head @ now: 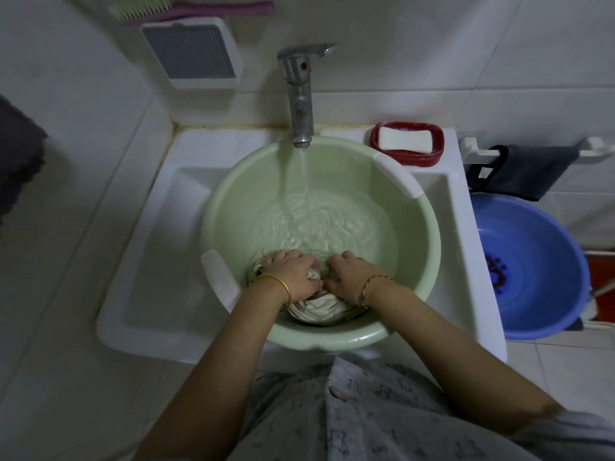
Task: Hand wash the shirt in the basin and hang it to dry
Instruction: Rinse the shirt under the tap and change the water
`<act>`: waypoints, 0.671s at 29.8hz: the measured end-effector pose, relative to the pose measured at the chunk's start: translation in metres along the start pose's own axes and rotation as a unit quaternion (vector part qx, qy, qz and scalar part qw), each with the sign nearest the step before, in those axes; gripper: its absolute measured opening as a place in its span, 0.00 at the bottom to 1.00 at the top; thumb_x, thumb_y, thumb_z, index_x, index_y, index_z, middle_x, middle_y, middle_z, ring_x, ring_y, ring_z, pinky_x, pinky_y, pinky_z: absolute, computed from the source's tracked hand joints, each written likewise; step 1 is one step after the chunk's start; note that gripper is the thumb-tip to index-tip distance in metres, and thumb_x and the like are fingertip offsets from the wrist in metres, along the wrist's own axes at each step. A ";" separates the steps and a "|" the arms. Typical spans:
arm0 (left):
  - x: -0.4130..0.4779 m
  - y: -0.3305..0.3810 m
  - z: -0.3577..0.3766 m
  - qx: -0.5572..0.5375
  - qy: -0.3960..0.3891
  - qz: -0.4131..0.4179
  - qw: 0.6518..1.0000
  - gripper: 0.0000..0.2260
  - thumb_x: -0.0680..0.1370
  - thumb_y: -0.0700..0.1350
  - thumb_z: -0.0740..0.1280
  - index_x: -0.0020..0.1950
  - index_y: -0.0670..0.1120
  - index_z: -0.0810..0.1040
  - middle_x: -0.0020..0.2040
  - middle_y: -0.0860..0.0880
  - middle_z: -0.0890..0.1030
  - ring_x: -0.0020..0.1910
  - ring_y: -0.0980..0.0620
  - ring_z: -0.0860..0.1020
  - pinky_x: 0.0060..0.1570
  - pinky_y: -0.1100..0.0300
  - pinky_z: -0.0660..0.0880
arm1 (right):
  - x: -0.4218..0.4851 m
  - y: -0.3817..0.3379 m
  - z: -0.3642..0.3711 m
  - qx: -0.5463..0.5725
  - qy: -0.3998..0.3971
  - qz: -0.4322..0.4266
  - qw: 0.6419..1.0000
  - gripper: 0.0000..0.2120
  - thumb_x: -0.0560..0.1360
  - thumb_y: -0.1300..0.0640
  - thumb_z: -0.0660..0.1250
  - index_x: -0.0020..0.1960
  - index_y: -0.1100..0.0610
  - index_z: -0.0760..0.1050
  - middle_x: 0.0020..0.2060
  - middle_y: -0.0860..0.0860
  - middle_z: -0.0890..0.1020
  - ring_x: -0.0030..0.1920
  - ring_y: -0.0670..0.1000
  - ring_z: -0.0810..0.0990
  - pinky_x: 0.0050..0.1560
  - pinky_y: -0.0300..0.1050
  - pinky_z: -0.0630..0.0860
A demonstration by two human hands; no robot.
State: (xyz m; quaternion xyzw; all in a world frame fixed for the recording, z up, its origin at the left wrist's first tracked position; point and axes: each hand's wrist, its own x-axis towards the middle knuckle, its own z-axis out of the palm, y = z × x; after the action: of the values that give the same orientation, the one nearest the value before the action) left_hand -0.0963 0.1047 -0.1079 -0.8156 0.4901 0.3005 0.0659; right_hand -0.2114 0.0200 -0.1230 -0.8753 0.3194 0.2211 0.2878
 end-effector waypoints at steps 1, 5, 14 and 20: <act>0.000 0.000 0.000 -0.001 -0.001 0.000 1.000 0.22 0.76 0.56 0.62 0.69 0.56 0.67 0.71 0.49 0.66 0.70 0.45 0.61 0.69 0.54 0.56 | 0.000 0.000 0.000 0.001 0.001 0.000 1.000 0.23 0.77 0.45 0.60 0.66 0.58 0.66 0.62 0.59 0.69 0.62 0.62 0.71 0.62 0.52 0.69; 0.000 0.000 -0.001 0.003 -0.002 0.001 1.000 0.22 0.76 0.57 0.62 0.69 0.56 0.67 0.71 0.49 0.66 0.70 0.45 0.61 0.69 0.53 0.56 | 0.000 0.000 0.000 0.000 0.002 -0.002 1.000 0.23 0.77 0.45 0.60 0.67 0.58 0.65 0.63 0.59 0.69 0.62 0.62 0.71 0.62 0.52 0.69; -0.001 0.001 -0.002 0.005 -0.002 0.003 1.000 0.22 0.76 0.57 0.62 0.70 0.56 0.66 0.71 0.49 0.66 0.70 0.45 0.62 0.69 0.53 0.56 | 0.000 0.000 0.000 -0.005 0.000 -0.004 1.000 0.23 0.78 0.46 0.59 0.67 0.57 0.65 0.63 0.59 0.69 0.62 0.61 0.71 0.61 0.51 0.68; -0.001 0.001 -0.001 0.001 -0.001 0.002 1.000 0.22 0.76 0.56 0.62 0.70 0.56 0.66 0.71 0.49 0.66 0.70 0.45 0.61 0.69 0.53 0.56 | 0.000 0.000 0.000 -0.007 -0.001 -0.001 1.000 0.22 0.78 0.46 0.60 0.66 0.58 0.66 0.62 0.59 0.69 0.62 0.61 0.71 0.61 0.51 0.68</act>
State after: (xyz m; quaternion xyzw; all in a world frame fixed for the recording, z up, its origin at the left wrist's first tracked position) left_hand -0.0968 0.1045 -0.1068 -0.8140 0.4923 0.3010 0.0667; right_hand -0.2116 0.0201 -0.1226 -0.8775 0.3161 0.2242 0.2823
